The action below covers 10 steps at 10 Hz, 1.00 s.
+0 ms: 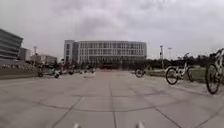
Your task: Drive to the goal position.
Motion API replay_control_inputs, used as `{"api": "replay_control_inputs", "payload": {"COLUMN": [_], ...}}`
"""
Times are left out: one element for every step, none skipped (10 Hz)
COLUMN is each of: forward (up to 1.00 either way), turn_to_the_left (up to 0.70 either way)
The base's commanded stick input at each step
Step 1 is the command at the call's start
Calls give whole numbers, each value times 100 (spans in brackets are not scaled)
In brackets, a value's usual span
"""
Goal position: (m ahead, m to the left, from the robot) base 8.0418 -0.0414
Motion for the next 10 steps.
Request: {"api": "replay_control_inputs", "payload": {"forward": [50,50,50,50,50,50,50,50,50,50], "turn_to_the_left": [0,0,0,0,0,0,0,0,0,0]}}
